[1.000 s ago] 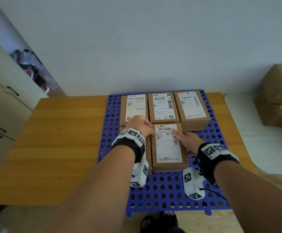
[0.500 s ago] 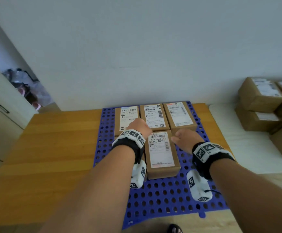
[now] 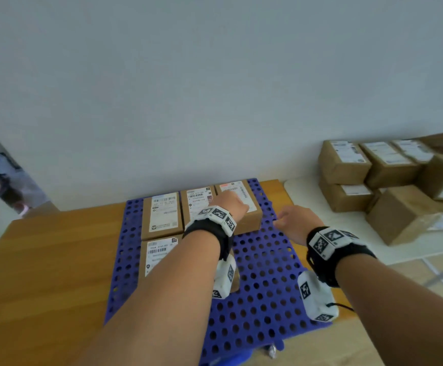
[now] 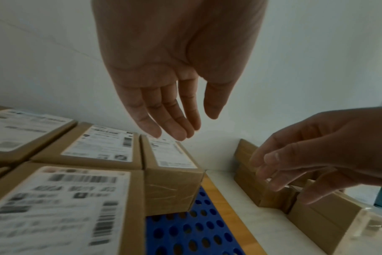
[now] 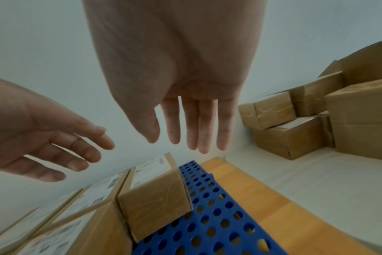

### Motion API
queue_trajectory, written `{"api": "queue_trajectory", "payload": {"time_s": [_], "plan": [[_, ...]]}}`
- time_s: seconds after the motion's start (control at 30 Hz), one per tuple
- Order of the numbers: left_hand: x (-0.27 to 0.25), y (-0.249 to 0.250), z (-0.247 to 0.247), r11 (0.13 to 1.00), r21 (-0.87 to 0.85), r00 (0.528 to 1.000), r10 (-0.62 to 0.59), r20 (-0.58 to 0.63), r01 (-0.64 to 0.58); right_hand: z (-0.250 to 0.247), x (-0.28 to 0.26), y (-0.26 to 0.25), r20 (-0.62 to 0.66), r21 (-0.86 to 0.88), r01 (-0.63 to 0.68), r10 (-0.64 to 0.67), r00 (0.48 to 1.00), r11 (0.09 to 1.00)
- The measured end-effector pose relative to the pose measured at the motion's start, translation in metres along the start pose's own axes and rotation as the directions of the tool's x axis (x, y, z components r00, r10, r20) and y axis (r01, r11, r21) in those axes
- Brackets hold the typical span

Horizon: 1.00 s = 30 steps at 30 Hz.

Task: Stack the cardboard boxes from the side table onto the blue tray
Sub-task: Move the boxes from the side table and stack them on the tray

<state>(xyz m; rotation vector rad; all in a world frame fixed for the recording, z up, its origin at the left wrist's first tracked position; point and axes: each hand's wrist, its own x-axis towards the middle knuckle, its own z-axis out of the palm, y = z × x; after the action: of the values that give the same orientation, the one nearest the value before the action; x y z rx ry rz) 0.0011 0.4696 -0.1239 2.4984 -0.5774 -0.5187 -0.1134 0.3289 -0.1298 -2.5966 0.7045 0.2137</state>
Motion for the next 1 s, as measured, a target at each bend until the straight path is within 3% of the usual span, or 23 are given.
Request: {"api": "queue_trajectory", "payload": {"time_s": [0.27,0.77,1.0], "plan": [[0.003,0.081,0.037,0.997,0.045,0.998,0.055,0.022,-0.056,-0.043,-0.007,0.072,-0.074,0.026,-0.02,0.022,0.997,0.999],[0.007,0.248,0.133,0.995,0.048,0.996,0.09,0.018,-0.09,-0.123,0.012,0.237,-0.07,-0.093,0.038,-0.045,0.997,0.995],[0.031,0.291,0.163,0.994,0.088,0.998,0.061,-0.009,-0.06,-0.158,0.026,0.283,-0.055,-0.029,0.044,-0.045,0.997,0.999]]}}
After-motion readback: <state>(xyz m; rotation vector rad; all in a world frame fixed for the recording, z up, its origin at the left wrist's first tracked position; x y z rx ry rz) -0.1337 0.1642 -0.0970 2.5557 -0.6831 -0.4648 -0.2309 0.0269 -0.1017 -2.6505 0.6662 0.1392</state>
